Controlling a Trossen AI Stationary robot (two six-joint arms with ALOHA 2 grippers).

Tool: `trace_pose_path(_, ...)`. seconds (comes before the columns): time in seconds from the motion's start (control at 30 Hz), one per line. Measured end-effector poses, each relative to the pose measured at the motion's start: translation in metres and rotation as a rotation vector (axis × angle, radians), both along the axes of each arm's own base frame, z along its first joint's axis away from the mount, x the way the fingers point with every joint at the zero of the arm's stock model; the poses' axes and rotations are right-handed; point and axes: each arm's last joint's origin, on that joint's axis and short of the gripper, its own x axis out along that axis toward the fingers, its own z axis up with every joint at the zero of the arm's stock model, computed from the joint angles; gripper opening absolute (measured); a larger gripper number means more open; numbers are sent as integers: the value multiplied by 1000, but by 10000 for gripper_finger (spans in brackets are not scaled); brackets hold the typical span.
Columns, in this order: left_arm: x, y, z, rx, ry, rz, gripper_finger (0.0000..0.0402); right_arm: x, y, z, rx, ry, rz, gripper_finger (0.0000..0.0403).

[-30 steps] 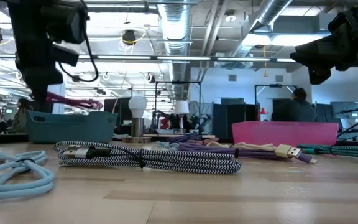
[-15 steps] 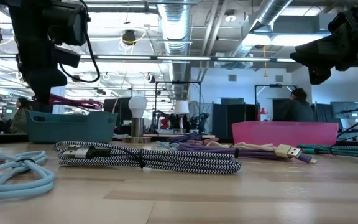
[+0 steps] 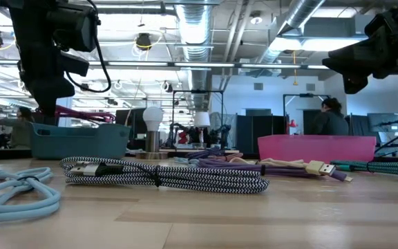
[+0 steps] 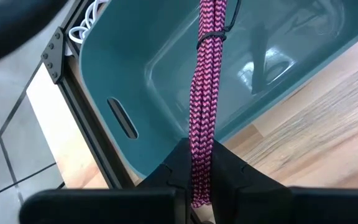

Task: Pick & Place USB Port
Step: Put the striped red and black charger cable into the blue bin, then put the plain white charger cable into the pink bin

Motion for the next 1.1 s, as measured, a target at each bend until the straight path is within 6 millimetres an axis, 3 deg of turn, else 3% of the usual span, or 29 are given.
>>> trace_pose_path(0.1,0,0,0,0,0,0,32,0,0,0,0,0,0,107)
trace_pose_path(0.37,0,0,0,0,-1,0,97,0,0,0,0,0,1,107)
trace_pose_path(0.9,3,0,1,1,-33,0,103,0,0,0,0,0,0,107)
trace_pose_path(1.1,15,0,3,12,-135,-46,103,0,0,0,0,0,0,107)
